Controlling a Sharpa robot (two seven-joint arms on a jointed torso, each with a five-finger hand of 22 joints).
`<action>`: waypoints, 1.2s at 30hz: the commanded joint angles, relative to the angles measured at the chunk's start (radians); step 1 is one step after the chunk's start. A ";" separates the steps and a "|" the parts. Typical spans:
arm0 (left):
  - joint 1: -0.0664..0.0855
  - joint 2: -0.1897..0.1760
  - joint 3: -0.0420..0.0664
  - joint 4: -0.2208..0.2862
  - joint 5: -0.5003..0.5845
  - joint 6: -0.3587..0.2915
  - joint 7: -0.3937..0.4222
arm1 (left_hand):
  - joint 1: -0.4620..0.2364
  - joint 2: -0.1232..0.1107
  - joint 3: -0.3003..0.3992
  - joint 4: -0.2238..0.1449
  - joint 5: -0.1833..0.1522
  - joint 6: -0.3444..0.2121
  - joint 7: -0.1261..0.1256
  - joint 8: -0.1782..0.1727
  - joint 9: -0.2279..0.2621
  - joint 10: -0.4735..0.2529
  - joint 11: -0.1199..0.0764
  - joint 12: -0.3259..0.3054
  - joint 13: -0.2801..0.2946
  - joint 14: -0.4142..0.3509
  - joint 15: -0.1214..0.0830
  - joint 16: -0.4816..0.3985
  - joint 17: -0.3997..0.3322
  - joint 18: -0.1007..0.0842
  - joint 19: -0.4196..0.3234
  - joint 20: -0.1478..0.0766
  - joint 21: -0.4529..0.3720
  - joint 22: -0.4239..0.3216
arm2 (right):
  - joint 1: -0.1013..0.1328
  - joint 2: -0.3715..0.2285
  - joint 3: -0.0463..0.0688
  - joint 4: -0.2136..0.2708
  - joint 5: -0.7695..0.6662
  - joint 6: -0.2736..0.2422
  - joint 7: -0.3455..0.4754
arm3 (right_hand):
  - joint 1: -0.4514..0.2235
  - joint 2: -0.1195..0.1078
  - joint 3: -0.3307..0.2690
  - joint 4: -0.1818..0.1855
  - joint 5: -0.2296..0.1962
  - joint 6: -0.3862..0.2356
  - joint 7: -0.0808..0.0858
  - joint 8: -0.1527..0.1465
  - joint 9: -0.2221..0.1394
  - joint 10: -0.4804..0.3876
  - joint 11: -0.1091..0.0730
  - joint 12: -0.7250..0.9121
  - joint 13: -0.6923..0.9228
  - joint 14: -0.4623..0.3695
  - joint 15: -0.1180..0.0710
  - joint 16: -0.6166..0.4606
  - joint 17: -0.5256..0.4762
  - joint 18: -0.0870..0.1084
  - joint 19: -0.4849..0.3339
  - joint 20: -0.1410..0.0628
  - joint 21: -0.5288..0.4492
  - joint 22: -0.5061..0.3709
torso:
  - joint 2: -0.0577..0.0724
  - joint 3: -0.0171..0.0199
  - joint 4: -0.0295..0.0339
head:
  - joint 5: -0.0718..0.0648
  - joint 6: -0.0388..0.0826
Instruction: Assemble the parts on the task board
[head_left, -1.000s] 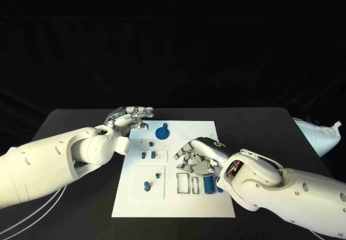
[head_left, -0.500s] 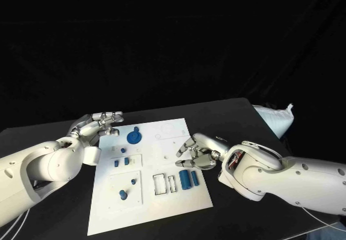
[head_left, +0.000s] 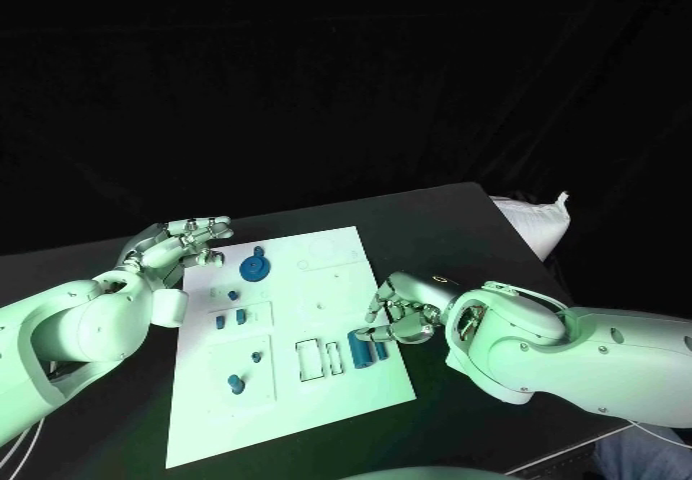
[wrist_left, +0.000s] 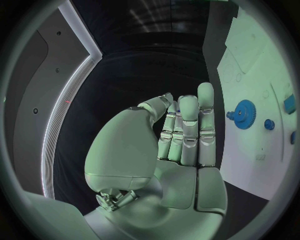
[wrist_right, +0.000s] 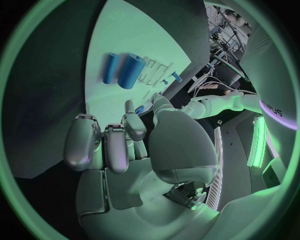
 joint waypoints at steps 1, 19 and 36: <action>0.000 0.000 0.000 0.003 -0.006 0.018 0.005 | -0.002 0.007 -0.007 0.000 0.000 -0.007 -0.001 0.004 -0.002 -0.006 -0.001 0.001 0.001 -0.004 0.003 -0.002 -0.001 0.011 0.007 -0.001 -0.006 -0.001 | -0.006 0.012 0.000 -0.002 -0.112 0.066 -0.094 | -0.005 -0.004 -0.011 0.005 0.004 -0.006 -0.002 0.007 0.005 0.003 -0.003 0.005 0.008 0.059 -0.008 0.006 0.003 -0.010 0.002 -0.002 0.007 0.002 | 0.000 -0.0028 0.0020 | 0.012 -0.005; 0.000 -0.006 0.000 0.007 -0.007 0.018 0.005 | -0.001 0.008 -0.009 0.000 0.000 -0.008 -0.001 0.005 -0.002 -0.008 -0.001 0.003 0.001 -0.004 0.003 -0.002 -0.002 0.011 0.007 -0.001 -0.008 -0.003 | -0.030 0.063 -0.001 -0.044 -0.235 0.171 -0.126 | -0.017 0.023 -0.058 0.028 0.004 -0.015 -0.004 0.030 0.036 0.007 -0.004 0.014 0.040 0.061 -0.009 0.016 0.023 -0.012 0.005 -0.002 0.017 0.020 | 0.000 -0.0030 -0.0004 | 0.039 -0.015; 0.000 -0.008 0.000 0.008 -0.007 0.018 0.004 | -0.001 0.008 -0.009 0.000 0.000 -0.008 -0.001 0.005 -0.002 -0.008 -0.001 0.003 0.001 -0.004 0.003 -0.002 -0.002 0.011 0.007 -0.001 -0.008 -0.003 | -0.048 0.100 -0.001 -0.060 -0.253 0.188 -0.128 | -0.066 0.043 -0.106 0.029 -0.003 -0.022 -0.006 0.047 0.064 0.011 -0.006 0.014 0.060 0.062 -0.010 0.022 0.033 -0.015 0.007 -0.002 0.025 0.033 | 0.002 -0.0035 -0.0014 | 0.049 -0.018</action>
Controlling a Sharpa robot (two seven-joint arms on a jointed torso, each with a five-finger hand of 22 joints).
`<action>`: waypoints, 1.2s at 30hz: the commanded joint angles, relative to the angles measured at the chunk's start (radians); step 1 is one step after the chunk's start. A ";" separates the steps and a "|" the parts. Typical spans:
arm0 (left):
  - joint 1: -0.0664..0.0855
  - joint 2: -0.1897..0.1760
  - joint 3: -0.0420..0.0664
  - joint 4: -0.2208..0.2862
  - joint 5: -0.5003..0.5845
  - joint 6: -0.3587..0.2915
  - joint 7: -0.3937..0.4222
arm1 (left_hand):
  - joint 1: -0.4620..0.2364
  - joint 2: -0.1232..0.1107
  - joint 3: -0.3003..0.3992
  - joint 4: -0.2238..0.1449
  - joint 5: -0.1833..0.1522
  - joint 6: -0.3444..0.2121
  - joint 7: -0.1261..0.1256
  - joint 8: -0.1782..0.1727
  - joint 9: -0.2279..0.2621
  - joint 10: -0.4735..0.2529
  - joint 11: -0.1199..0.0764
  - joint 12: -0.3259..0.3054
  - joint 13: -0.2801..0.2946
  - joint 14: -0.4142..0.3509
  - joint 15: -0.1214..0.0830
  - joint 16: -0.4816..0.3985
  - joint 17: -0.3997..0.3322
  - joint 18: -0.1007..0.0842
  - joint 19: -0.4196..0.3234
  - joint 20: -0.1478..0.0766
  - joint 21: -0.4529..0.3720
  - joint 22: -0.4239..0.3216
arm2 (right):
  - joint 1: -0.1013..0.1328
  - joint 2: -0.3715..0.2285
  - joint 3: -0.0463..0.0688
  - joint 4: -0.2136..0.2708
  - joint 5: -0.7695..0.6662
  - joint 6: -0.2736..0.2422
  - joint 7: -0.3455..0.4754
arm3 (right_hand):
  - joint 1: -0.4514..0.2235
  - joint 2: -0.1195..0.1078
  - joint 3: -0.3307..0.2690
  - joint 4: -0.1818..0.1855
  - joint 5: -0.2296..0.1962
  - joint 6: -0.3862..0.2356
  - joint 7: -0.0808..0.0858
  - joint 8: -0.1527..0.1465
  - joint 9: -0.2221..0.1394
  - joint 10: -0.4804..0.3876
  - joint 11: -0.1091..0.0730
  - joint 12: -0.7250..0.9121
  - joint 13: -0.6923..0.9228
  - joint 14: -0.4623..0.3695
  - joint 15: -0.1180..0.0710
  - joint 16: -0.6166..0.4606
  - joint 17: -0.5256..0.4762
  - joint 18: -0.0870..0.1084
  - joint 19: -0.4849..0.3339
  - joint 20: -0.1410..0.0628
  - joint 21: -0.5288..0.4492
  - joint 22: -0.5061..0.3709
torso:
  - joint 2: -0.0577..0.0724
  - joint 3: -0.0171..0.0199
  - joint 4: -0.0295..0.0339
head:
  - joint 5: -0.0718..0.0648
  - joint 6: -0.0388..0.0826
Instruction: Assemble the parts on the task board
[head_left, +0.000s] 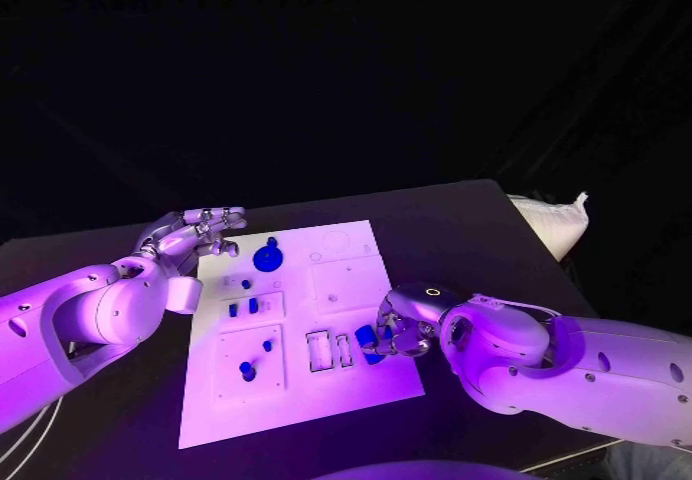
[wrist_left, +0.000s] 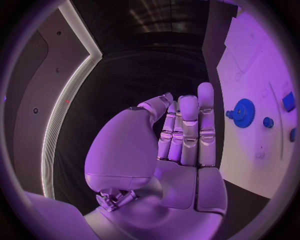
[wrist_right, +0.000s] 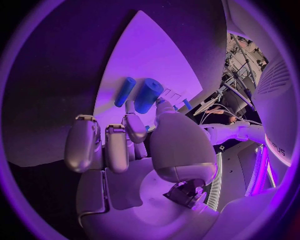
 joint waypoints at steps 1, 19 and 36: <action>0.000 0.000 0.000 0.003 -0.004 0.017 0.005 | -0.001 0.009 -0.004 0.000 0.000 -0.008 -0.001 0.005 -0.001 -0.008 -0.001 0.003 0.001 -0.004 0.003 -0.002 -0.001 0.011 0.007 -0.001 -0.003 -0.001 | -0.003 0.007 0.000 -0.005 -0.023 0.023 -0.009 | -0.011 0.001 -0.008 0.000 -0.003 -0.008 0.001 0.005 0.002 0.008 -0.003 0.000 0.002 0.062 -0.010 0.005 0.012 -0.014 0.007 -0.003 0.006 0.002 | 0.001 -0.0005 -0.0003 | 0.003 0.001; 0.000 -0.006 0.000 0.009 -0.005 0.018 0.002 | 0.000 0.009 -0.005 -0.001 0.000 -0.008 -0.002 0.006 -0.001 -0.009 -0.001 0.004 0.001 -0.004 0.003 -0.001 -0.001 0.012 0.007 -0.001 -0.005 -0.002 | -0.028 0.050 0.000 -0.045 -0.028 0.030 -0.008 | 0.058 0.039 -0.004 -0.012 0.015 -0.006 -0.005 0.028 0.032 0.017 -0.008 0.005 0.026 0.065 -0.014 0.015 0.030 -0.018 0.010 -0.005 0.019 0.024 | 0.002 -0.0006 0.0003 | 0.022 -0.003; 0.000 -0.004 0.000 0.007 -0.006 0.021 0.001 | 0.000 0.009 -0.005 -0.001 0.000 -0.008 -0.002 0.006 -0.001 -0.009 -0.001 0.004 0.001 -0.004 0.003 -0.001 -0.001 0.012 0.007 -0.001 -0.005 -0.002 | -0.030 0.039 0.007 0.005 0.066 -0.243 0.015 | 0.151 0.094 0.054 -0.027 0.071 0.004 -0.015 0.046 0.061 0.036 -0.018 0.017 0.054 0.071 -0.022 0.033 0.064 -0.025 0.022 -0.013 0.046 0.064 | 0.001 -0.0014 -0.0007 | 0.030 0.000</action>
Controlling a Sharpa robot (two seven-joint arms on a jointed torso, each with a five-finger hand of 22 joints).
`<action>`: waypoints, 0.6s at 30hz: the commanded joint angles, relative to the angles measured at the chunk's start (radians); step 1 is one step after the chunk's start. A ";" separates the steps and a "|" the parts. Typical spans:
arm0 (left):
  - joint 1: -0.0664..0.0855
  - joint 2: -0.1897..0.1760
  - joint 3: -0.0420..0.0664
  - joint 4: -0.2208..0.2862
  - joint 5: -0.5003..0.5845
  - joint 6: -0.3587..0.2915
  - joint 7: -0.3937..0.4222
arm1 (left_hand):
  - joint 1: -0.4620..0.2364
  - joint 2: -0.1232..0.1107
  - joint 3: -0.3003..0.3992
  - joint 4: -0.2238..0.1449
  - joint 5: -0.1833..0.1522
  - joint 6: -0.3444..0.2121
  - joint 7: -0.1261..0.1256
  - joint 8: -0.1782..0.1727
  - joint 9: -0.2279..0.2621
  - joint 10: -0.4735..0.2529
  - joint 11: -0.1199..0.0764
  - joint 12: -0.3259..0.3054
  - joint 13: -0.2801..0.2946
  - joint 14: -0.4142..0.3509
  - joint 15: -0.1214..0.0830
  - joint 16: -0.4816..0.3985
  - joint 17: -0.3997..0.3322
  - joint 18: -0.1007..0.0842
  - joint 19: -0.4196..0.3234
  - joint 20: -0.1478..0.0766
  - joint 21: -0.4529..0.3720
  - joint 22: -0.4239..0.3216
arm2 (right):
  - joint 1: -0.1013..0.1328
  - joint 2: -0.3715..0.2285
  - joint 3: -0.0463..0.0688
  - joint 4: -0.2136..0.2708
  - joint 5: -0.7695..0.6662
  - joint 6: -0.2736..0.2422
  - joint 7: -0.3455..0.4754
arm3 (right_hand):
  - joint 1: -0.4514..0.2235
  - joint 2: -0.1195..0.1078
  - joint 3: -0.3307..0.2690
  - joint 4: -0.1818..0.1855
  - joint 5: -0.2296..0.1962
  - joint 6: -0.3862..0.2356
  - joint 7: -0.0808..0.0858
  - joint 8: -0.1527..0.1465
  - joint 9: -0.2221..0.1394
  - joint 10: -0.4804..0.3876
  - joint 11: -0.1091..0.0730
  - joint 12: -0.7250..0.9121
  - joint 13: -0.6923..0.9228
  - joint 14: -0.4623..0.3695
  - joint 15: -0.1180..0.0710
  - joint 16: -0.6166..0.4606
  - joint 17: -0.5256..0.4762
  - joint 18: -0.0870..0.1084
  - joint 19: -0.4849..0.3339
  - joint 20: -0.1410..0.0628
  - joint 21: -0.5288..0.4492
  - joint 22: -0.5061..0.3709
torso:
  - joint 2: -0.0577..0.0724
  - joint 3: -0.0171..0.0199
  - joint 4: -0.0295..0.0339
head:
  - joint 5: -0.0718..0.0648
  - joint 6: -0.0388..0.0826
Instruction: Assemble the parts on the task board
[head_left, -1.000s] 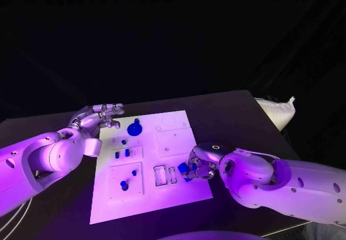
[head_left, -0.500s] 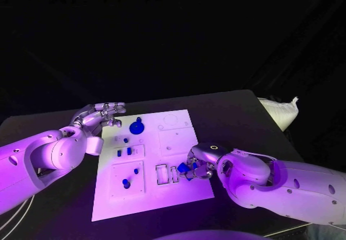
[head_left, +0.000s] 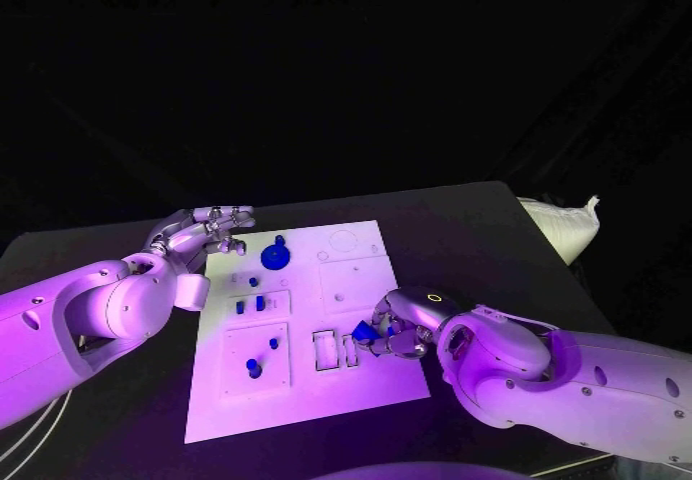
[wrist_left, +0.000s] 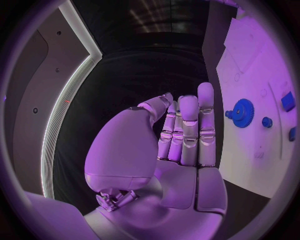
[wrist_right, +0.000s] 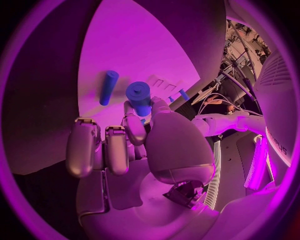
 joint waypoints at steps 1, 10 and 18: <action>0.000 0.002 0.001 0.001 -0.004 0.020 0.004 | 0.000 0.009 -0.005 -0.001 0.000 -0.008 -0.002 0.006 -0.001 -0.009 -0.001 0.004 0.001 -0.004 0.003 -0.001 -0.001 0.012 0.007 -0.001 -0.005 -0.001 | 0.002 -0.003 0.004 0.017 0.055 -0.114 0.013 | 0.025 0.019 0.005 0.003 0.006 0.008 -0.007 0.010 0.020 0.014 -0.006 0.006 0.004 0.071 -0.008 0.006 0.067 -0.009 0.008 0.002 0.006 0.005 | 0.000 -0.0009 -0.0005 | 0.001 0.000; 0.000 0.004 0.001 0.000 -0.005 0.021 0.002 | 0.001 0.010 -0.005 -0.001 0.000 -0.009 -0.002 0.006 -0.001 -0.010 -0.001 0.005 0.001 -0.004 0.003 -0.001 -0.001 0.012 0.008 -0.001 -0.005 -0.001 | 0.005 0.012 0.009 0.028 0.109 -0.066 0.008 | 0.010 0.016 0.004 0.019 0.007 0.009 -0.007 0.011 0.024 0.015 -0.006 0.000 0.003 0.071 -0.008 0.007 0.068 -0.010 0.008 0.001 0.006 0.005 | 0.001 -0.0016 -0.0004 | 0.004 -0.002; 0.000 0.007 0.001 0.000 -0.005 0.022 0.002 | 0.001 0.010 -0.005 -0.001 0.000 -0.009 -0.002 0.006 -0.001 -0.010 -0.001 0.005 0.001 -0.004 0.003 -0.001 -0.001 0.012 0.008 -0.001 -0.005 -0.001 | 0.008 0.055 0.010 0.011 0.124 -0.002 -0.006 | 0.002 0.016 0.004 0.023 0.007 0.013 -0.008 0.013 0.027 0.018 -0.006 0.003 0.008 0.072 -0.009 0.008 0.071 -0.011 0.010 0.002 0.010 0.011 | 0.001 -0.0030 0.0009 | 0.017 -0.003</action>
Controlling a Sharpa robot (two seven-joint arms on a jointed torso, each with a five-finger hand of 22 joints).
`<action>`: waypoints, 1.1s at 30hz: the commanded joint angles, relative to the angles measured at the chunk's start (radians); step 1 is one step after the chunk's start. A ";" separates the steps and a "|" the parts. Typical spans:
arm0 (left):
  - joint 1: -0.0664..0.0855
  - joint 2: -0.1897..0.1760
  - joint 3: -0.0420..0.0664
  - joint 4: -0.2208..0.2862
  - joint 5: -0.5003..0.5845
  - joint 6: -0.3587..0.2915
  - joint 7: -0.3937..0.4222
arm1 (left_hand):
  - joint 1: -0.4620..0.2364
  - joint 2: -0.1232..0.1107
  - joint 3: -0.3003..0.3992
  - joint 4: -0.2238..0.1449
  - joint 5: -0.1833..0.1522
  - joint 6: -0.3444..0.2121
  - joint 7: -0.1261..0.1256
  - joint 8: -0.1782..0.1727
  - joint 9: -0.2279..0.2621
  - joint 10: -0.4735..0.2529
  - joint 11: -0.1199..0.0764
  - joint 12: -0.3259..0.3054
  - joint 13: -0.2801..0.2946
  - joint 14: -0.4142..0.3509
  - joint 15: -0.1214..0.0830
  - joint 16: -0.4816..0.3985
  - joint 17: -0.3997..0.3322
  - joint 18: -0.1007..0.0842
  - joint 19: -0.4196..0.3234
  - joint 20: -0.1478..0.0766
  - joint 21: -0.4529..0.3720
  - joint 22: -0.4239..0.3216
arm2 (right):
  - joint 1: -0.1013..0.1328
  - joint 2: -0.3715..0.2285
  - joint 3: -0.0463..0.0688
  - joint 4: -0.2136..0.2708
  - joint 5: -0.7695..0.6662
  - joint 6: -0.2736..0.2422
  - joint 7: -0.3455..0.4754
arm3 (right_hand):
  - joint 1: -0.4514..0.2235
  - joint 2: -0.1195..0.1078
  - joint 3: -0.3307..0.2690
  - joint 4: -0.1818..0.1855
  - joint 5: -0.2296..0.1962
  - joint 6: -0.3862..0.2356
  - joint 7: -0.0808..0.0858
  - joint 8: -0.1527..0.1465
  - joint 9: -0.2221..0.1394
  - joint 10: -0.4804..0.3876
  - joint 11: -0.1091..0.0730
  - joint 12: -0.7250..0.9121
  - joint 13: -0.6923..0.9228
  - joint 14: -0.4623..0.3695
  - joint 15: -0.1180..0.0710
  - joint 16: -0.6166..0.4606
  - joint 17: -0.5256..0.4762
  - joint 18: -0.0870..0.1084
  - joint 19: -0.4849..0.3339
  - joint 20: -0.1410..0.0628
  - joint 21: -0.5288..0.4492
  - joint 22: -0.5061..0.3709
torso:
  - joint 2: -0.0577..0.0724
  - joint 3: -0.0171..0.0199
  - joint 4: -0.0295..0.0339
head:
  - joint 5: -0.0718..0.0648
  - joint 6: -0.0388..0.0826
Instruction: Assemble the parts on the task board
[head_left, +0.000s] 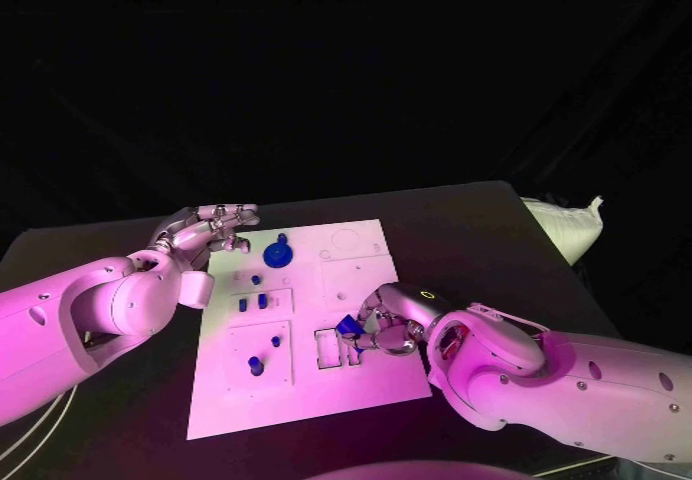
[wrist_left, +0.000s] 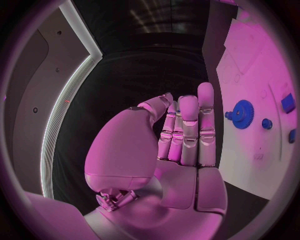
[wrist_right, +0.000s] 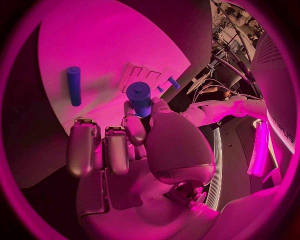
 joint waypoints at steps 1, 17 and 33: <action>0.000 0.004 0.001 0.001 -0.004 0.020 0.004 | 0.001 0.010 -0.005 -0.001 0.000 -0.009 -0.002 0.006 -0.001 -0.007 0.002 0.005 0.001 -0.004 0.003 -0.001 -0.001 0.012 0.008 -0.001 -0.005 -0.001 | 0.002 0.017 0.001 -0.009 0.023 0.064 -0.011 | -0.001 0.015 -0.001 0.008 0.001 0.014 -0.008 0.013 0.028 0.013 -0.006 0.006 0.007 0.072 -0.009 0.006 0.073 -0.012 0.010 0.002 0.007 0.006 | 0.001 -0.0007 0.0011 | 0.011 0.000; 0.000 0.005 0.001 0.003 -0.010 0.019 0.001 | 0.001 0.009 -0.008 -0.002 0.000 -0.012 -0.001 0.006 -0.002 -0.010 0.003 0.005 0.001 -0.005 0.003 -0.001 -0.003 0.012 0.008 -0.001 -0.006 -0.002 | 0.008 0.086 0.000 -0.061 0.027 0.165 -0.027 | -0.091 0.020 -0.029 0.010 -0.022 0.048 -0.021 0.022 0.050 0.015 -0.016 -0.034 -0.011 0.072 -0.015 0.009 0.079 -0.013 0.013 0.000 0.016 0.019 | 0.000 -0.0001 -0.0008 | 0.019 -0.002; 0.000 0.005 0.001 0.005 -0.017 0.027 -0.005 | -0.002 0.009 -0.011 -0.001 0.000 -0.017 0.001 0.005 -0.003 -0.014 0.005 0.006 -0.001 -0.005 0.004 0.000 -0.004 0.011 0.009 0.000 -0.008 -0.003 | 0.014 0.114 0.000 -0.084 0.005 0.154 -0.030 | -0.139 0.043 -0.058 0.009 -0.068 0.070 -0.031 0.028 0.072 0.022 -0.024 -0.054 -0.018 0.071 -0.022 0.006 0.077 -0.013 0.011 -0.006 0.015 0.019 | 0.002 0.0012 -0.0007 | 0.022 0.001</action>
